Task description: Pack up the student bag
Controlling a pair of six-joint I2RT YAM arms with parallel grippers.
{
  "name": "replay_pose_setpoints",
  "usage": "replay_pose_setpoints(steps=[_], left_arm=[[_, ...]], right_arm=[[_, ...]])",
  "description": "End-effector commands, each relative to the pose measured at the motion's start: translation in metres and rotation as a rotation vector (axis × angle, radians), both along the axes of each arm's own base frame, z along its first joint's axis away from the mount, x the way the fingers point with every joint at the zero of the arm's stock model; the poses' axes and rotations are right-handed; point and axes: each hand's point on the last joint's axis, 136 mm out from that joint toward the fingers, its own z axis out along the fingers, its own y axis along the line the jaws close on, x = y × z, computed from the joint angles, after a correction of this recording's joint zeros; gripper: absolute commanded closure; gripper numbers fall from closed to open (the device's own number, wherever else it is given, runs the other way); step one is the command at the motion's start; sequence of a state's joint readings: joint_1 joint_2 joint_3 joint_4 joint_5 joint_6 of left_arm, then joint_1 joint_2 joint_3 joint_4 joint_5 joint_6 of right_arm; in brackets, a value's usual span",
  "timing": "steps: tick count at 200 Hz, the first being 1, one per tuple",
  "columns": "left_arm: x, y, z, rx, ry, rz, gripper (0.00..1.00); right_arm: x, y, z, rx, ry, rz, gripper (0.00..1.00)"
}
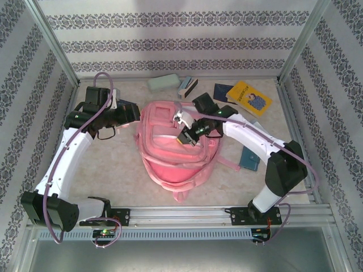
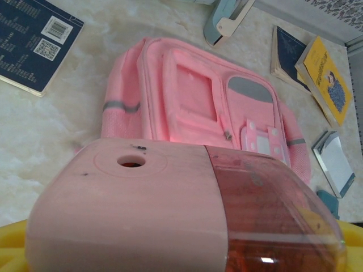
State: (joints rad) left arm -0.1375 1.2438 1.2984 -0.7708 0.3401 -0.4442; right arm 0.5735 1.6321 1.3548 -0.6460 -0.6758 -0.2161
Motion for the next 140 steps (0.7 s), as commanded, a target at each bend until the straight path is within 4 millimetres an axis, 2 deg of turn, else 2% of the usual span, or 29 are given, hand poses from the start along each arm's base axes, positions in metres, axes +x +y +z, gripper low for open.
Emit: replay_pose_setpoints(steps=[1, 33, 69, 104, 140], left_arm=[[-0.006, -0.008, 0.032, -0.05, -0.073, -0.015, 0.55], [-0.018, -0.01, 0.038, -0.09, -0.071, -0.009, 0.59], [-0.037, -0.013, 0.027, -0.172, -0.047, 0.021, 0.68], [-0.051, -0.021, 0.001, -0.282, -0.018, 0.062, 0.71], [-0.041, -0.036, -0.034, -0.455, -0.012, 0.141, 0.75]], right_arm=[[0.01, 0.017, 0.051, 0.209, 0.088, -0.026, 1.0], [0.035, 0.017, 0.081, 0.318, 0.177, -0.089, 1.0], [0.058, 0.016, 0.11, 0.399, 0.246, -0.123, 1.0], [0.073, 0.017, 0.133, 0.488, 0.308, -0.129, 1.0], [0.077, 0.023, 0.145, 0.542, 0.374, -0.127, 1.0]])
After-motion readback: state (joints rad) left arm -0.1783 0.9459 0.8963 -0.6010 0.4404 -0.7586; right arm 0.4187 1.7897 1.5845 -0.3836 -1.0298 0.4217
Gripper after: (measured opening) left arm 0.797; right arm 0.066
